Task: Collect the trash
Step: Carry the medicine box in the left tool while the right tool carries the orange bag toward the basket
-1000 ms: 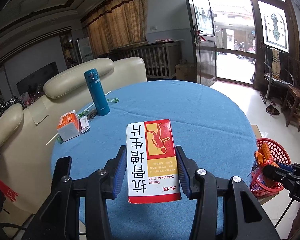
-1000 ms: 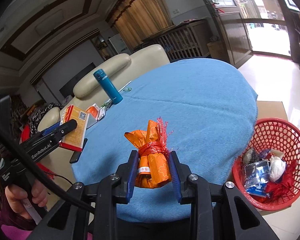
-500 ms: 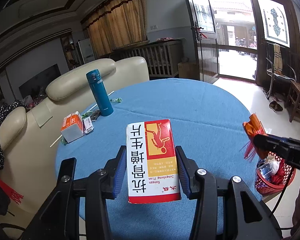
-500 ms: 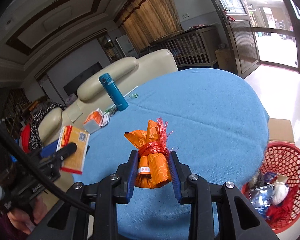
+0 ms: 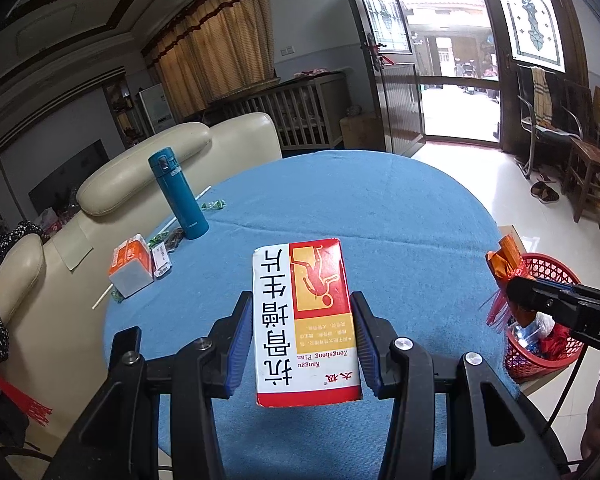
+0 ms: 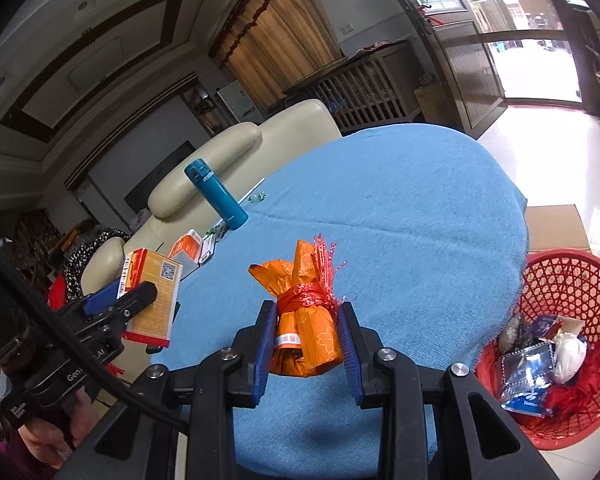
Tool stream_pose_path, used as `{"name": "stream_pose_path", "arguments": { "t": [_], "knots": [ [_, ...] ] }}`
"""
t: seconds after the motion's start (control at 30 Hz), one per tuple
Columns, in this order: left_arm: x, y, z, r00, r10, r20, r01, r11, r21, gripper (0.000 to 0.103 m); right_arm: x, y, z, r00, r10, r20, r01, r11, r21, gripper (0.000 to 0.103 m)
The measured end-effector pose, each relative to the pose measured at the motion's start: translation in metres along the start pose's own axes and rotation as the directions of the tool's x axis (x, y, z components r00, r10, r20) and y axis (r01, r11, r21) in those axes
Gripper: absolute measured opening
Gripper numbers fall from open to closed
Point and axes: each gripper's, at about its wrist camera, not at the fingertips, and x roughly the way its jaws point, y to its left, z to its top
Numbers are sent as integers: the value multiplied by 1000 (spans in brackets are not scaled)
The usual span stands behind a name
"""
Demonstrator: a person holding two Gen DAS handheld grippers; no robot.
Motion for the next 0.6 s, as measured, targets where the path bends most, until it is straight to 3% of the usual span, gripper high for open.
{"name": "stream_pose_path", "arguments": {
  "t": [0.6],
  "knots": [
    [-4, -16, -2, 999, -35, 0, 35, 999, 28, 49, -4, -10, -7, 1000, 3, -1, -3, 999, 34, 33]
  ]
}}
